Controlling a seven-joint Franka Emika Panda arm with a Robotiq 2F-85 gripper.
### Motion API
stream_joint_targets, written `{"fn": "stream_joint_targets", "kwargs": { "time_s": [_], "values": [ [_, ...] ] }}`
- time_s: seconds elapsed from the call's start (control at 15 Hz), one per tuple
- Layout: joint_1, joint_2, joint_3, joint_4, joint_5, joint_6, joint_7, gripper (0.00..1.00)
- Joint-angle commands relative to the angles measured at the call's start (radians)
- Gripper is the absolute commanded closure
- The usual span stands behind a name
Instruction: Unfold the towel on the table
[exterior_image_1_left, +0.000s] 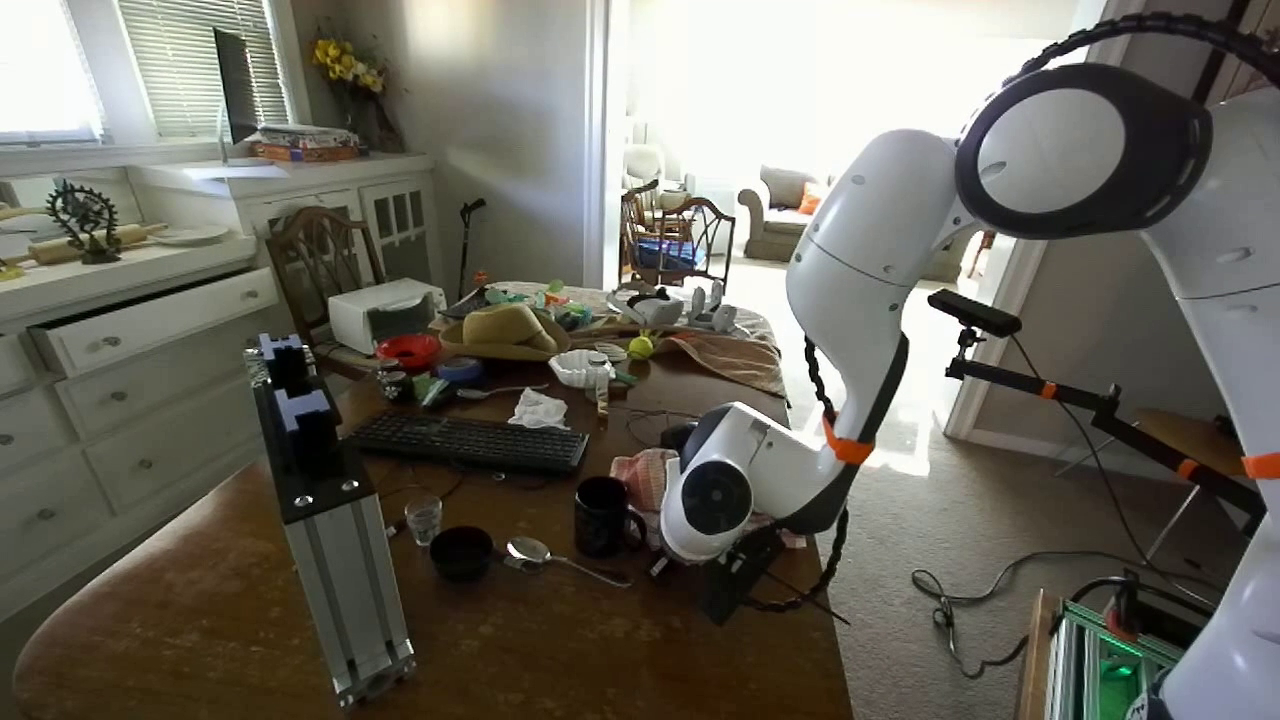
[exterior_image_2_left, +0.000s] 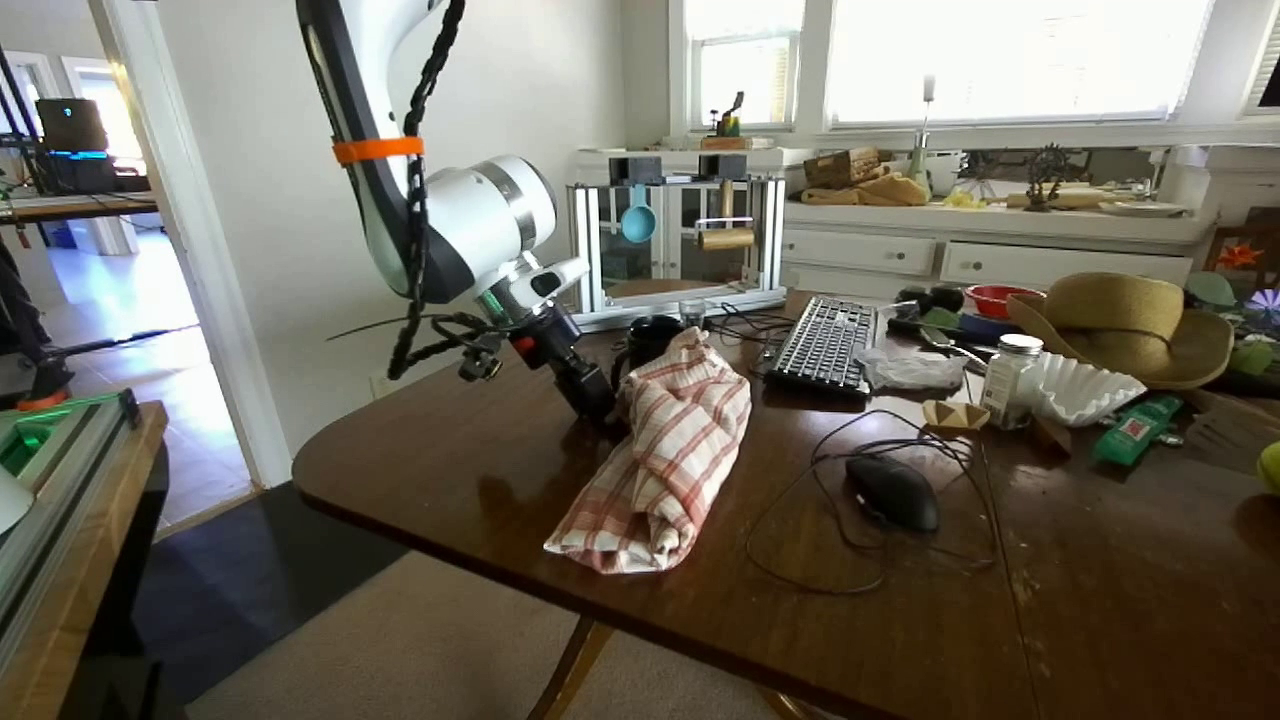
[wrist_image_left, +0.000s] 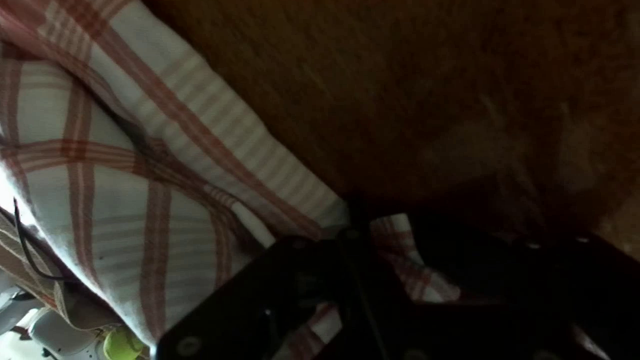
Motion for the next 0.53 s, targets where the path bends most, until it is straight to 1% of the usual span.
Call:
{"fn": "stream_joint_targets", "kwargs": {
  "time_s": [0.0,0.07,0.2,0.33,0.4,0.47],
  "values": [
    [-0.006,0.032,0.006,0.032,-0.069,0.043,0.013,0.68],
    [-0.005,0.031,0.007,0.032,-0.084,0.043,0.015,0.69],
    [-0.006,0.031,0.01,0.031,-0.105,0.043,0.015,0.75],
    [-0.007,0.03,0.012,0.03,-0.122,0.043,0.016,0.89],
    [-0.008,0.03,0.014,0.03,-0.13,0.043,0.017,1.0],
    [-0.008,0.025,0.014,0.028,-0.137,0.042,0.019,1.0]
  ]
}}
